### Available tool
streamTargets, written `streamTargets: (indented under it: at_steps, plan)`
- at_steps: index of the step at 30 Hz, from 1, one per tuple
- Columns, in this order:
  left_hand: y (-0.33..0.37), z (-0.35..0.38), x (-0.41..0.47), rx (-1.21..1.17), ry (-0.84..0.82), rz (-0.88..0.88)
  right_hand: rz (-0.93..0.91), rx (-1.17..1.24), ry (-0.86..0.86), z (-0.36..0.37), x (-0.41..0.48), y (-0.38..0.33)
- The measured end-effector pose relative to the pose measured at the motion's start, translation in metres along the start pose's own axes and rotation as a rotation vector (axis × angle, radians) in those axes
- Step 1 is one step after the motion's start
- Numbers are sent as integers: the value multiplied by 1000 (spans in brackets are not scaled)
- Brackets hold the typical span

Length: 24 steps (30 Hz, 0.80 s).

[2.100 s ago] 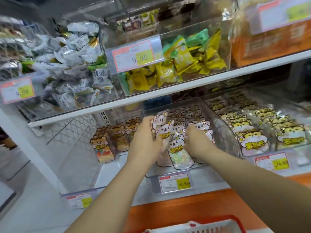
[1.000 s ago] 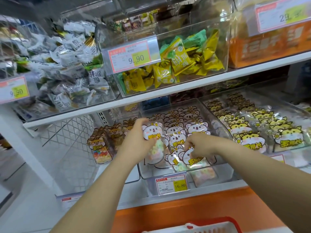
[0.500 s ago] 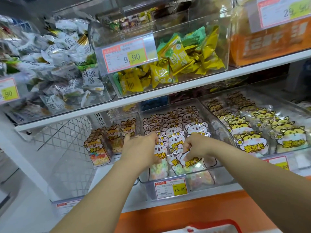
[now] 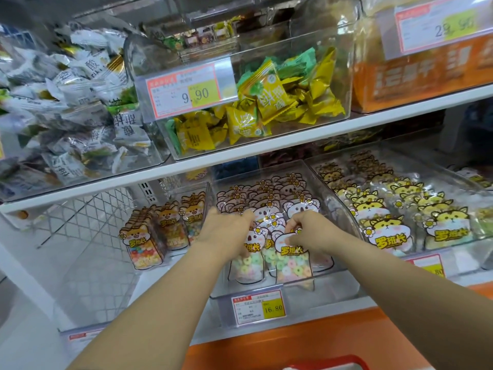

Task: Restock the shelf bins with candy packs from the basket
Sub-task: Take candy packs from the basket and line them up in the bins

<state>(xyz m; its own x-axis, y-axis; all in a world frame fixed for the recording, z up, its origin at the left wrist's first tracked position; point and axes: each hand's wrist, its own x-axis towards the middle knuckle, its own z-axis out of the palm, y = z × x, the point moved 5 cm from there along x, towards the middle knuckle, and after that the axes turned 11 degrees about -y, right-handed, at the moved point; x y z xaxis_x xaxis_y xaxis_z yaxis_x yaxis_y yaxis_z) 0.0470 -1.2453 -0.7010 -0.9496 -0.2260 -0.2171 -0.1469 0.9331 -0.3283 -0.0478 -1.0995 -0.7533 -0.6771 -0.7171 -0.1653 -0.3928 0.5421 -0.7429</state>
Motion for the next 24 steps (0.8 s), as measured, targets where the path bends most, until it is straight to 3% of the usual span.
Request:
streamTargets:
  at_steps: [5, 12, 17, 20, 24]
  plan:
    - [5, 12, 0, 218, 11, -149, -1, -312, -137, -2, -3, -13]
    - [19, 29, -18, 155, 105, -209, 96, -906, 143, -7, -17, -28]
    - [30, 22, -26, 132, 179, -83, 116, -1103, 182, -2, -20, -30]
    - [32, 15, -30, 131, 120, 20, 19, -1163, 258, 5, -29, -38]
    - [48, 25, -30, 360, 48, 401, -20, -1005, 138, 12, -26, -30]
